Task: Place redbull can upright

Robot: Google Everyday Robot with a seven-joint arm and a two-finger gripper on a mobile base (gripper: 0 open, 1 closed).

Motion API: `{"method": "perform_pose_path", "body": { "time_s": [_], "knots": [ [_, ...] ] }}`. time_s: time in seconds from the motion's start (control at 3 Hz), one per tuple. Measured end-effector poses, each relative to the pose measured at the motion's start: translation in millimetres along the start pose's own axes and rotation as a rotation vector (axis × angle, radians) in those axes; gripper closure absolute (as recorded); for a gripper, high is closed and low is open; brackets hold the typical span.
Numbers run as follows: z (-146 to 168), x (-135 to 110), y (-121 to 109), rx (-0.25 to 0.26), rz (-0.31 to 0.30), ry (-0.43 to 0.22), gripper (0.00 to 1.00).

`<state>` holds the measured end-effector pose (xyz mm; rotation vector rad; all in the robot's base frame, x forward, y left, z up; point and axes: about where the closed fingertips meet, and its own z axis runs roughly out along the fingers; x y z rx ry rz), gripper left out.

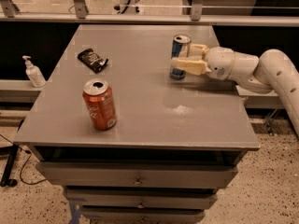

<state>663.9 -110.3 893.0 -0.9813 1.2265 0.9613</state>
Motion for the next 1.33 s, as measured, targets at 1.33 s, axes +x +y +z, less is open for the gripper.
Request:
{"method": "perform_pose_path", "body": {
  "time_s": [1.33],
  "knots": [
    [-90,-8,-6,0.126,-0.012,0.081,0.00]
  ]
}}
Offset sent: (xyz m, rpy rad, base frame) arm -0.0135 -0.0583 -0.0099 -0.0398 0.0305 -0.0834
